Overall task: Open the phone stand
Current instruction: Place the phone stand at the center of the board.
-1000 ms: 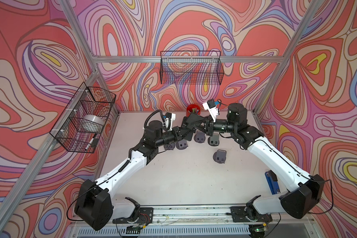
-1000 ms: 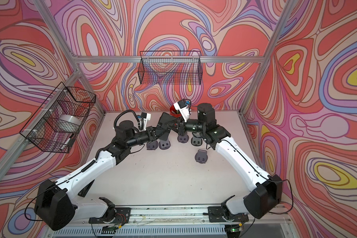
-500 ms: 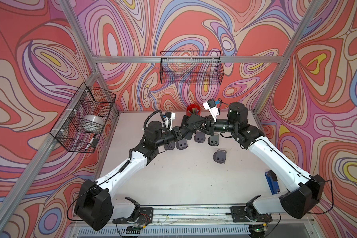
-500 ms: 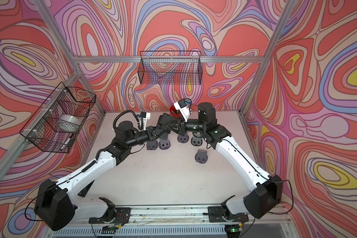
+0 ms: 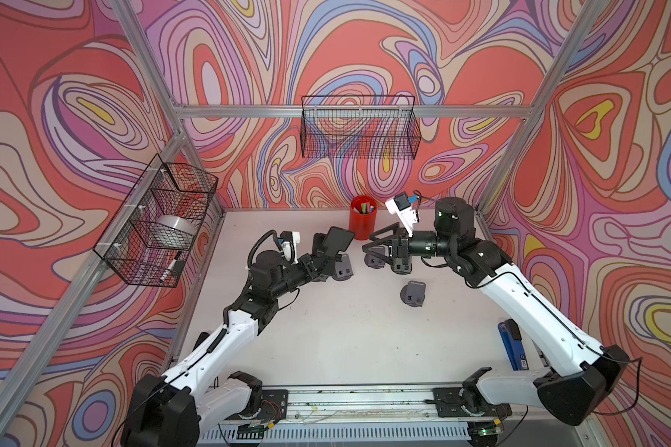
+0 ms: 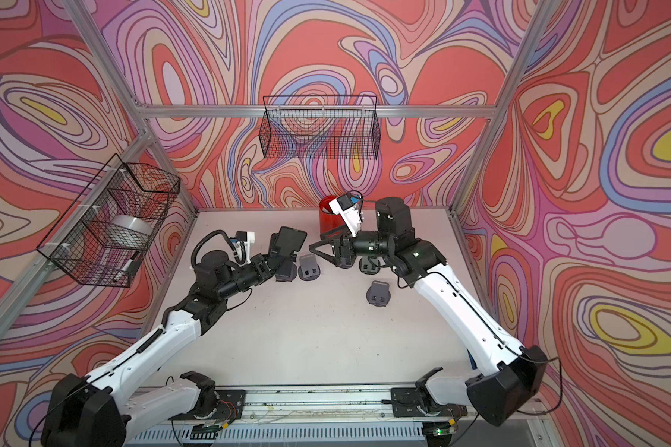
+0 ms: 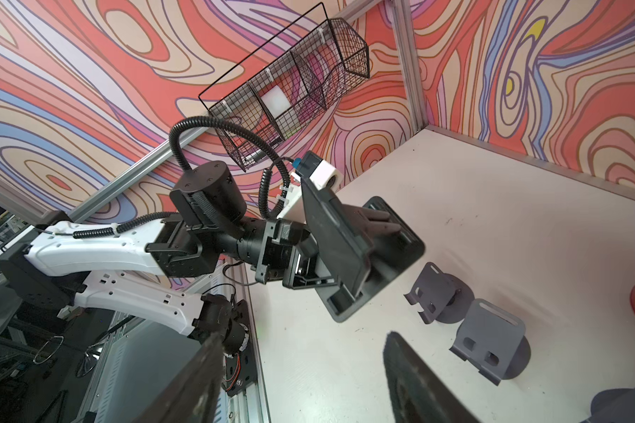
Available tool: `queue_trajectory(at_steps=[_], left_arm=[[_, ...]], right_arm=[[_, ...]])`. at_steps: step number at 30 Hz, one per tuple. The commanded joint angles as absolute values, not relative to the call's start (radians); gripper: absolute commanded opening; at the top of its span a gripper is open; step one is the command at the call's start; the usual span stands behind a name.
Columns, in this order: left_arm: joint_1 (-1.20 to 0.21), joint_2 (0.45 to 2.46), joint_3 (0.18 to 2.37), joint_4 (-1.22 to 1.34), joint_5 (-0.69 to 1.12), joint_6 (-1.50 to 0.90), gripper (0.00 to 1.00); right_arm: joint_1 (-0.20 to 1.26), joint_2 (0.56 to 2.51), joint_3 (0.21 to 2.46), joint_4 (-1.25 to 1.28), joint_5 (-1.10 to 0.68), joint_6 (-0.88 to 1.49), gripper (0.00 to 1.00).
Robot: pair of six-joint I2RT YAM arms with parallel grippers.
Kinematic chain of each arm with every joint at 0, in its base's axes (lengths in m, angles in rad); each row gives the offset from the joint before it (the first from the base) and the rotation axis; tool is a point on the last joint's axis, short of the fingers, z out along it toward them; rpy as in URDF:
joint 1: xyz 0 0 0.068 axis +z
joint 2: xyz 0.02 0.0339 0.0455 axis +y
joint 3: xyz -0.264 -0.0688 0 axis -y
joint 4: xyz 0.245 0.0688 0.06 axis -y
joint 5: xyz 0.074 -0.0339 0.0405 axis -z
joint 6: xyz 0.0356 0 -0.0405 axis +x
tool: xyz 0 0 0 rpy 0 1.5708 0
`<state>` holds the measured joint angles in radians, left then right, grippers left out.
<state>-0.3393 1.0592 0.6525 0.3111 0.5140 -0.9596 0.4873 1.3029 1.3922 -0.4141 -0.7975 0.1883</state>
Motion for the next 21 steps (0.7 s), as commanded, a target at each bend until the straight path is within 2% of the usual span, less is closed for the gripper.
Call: queue_trajectory(at_steps=[1,9,21], left_arm=[[-0.276,0.984,0.596,0.337,0.497,-0.997,0.0],[-0.053,0.978,0.361,0.479,0.6,-1.094,0.0],[0.017,1.09,0.285,0.55,0.644,-1.042,0.0]], right_arm=[[0.491,1.278,1.361,-0.451,-0.755,0.179,0.71],[0.489,1.298,1.383,-0.501,-0.699,0.15,0.71],[0.49,1.36,1.419,-0.556,-0.672,0.109,0.72]])
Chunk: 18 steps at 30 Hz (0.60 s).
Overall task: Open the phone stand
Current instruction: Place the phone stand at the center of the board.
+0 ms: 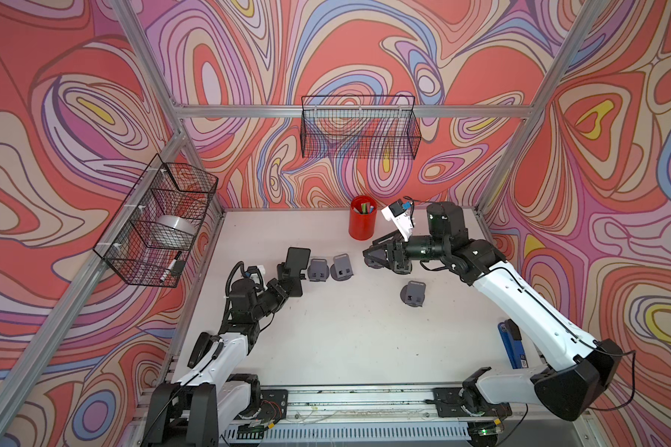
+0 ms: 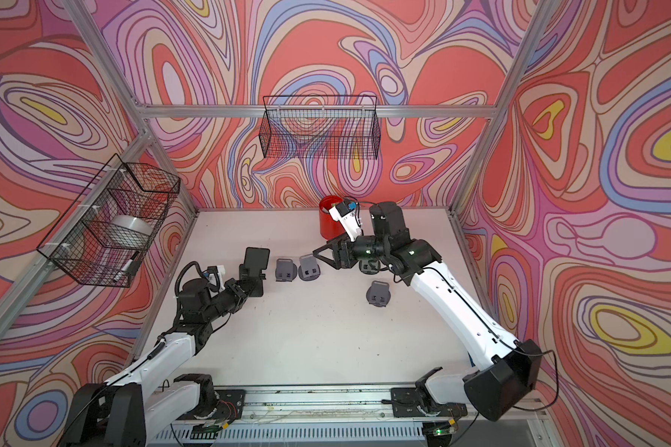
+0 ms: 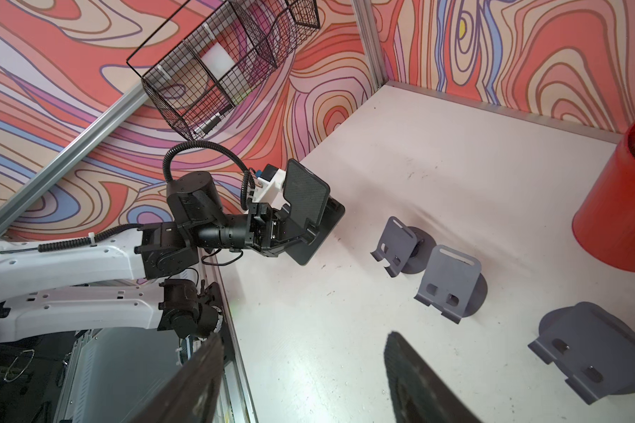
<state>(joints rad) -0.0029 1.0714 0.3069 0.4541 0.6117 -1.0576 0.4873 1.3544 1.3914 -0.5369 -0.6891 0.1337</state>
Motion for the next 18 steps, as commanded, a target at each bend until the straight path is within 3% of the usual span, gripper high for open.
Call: queue_trajectory(at_steps=[1,18], left_arm=[[0.025,1.104,0.278,0.559,0.647,-1.04,0.0],[0.036,1.493,0.271,0.877,0.712,-1.067,0.0]], right_arm=[[0.49,1.363,1.421,-0.559,-0.669,0.107,0.72],[0.489,1.362,1.421,-0.612,-0.632,0.084,0.72]])
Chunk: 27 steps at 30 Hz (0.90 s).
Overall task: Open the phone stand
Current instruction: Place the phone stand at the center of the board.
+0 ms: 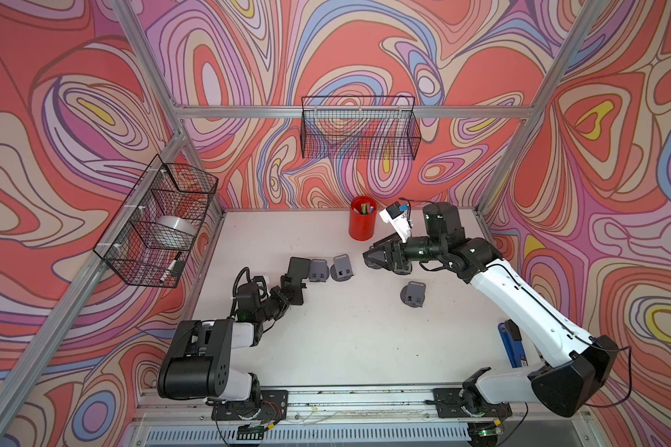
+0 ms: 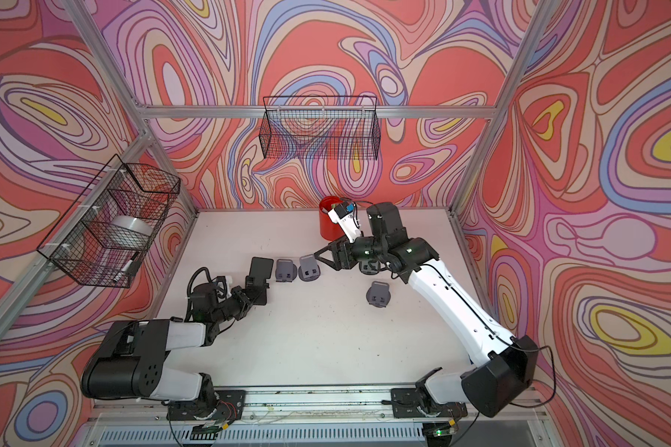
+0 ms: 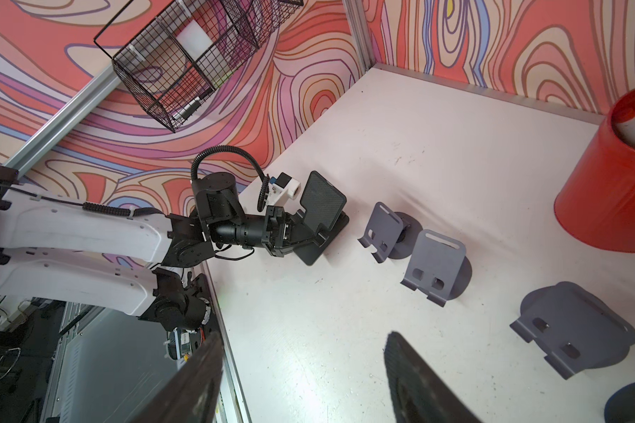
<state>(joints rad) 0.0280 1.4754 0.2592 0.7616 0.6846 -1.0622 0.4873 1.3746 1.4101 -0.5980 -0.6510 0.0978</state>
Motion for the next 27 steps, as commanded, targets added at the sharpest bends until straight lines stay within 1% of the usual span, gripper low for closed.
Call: queue_trajectory(at_steps=[1,16,21,27], left_arm=[[0.038,1.502,0.273,0.875,0.71,-1.066,0.0],[0.061,1.512,0.315,0.645,0.687,-0.987,0.0],[0.067,1.5,0.337,0.569,0.684,-0.962,0.12],[0.078,1.487,0.343,0.51,0.68,-0.945,0.15]], right_arm=[[0.49,1.359,1.418,-0.611,-0.628,0.084,0.72],[0.49,1.353,1.408,-0.616,-0.621,0.084,0.72],[0.49,1.346,1.399,-0.608,-0.617,0.087,0.72],[0.49,1.343,1.395,-0.606,-0.616,0.086,0.72]])
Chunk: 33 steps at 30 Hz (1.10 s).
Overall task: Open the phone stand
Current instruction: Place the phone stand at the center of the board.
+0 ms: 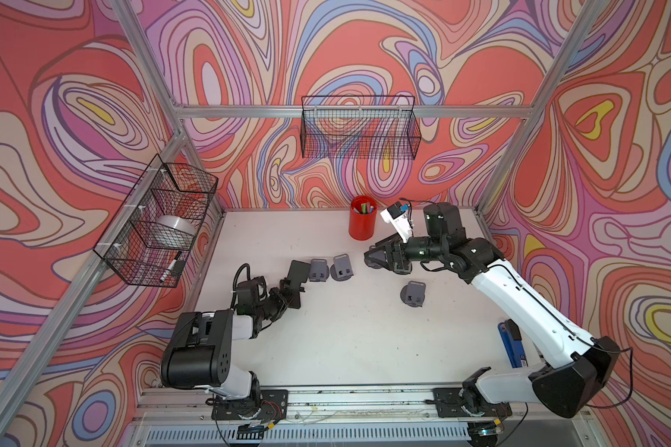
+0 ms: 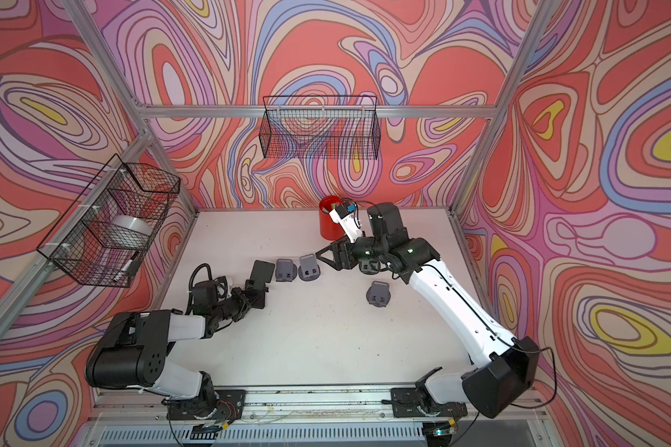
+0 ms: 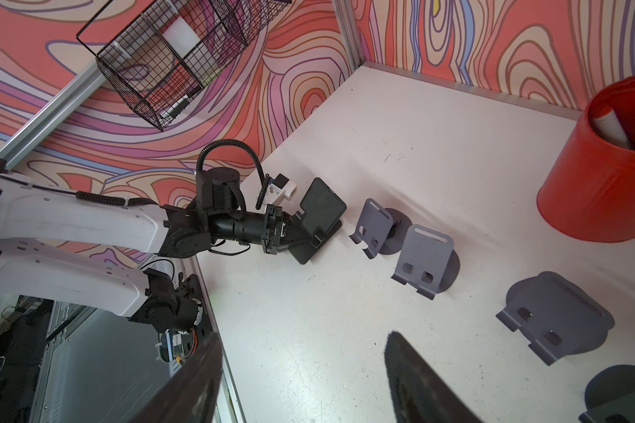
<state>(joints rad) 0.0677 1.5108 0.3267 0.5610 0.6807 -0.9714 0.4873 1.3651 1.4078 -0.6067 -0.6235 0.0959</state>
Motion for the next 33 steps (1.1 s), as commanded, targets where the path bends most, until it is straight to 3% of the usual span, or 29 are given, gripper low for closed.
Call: queue_trajectory(at_steps=[1,10,22,33], left_arm=[[0.08,1.484,0.342,0.5,0.679,-0.944,0.17],[0.112,1.461,0.333,0.442,0.676,-0.931,0.22],[0.156,1.397,0.329,0.306,0.65,-0.88,0.37],[0.178,1.212,0.396,-0.023,0.499,-0.784,0.65]], right_arm=[[0.49,1.343,1.391,-0.606,-0.615,0.087,0.72],[0.491,1.335,1.381,-0.601,-0.611,0.084,0.72],[0.489,1.333,1.378,-0.594,-0.611,0.083,0.72],[0.49,1.323,1.369,-0.583,-0.608,0.087,0.72]])
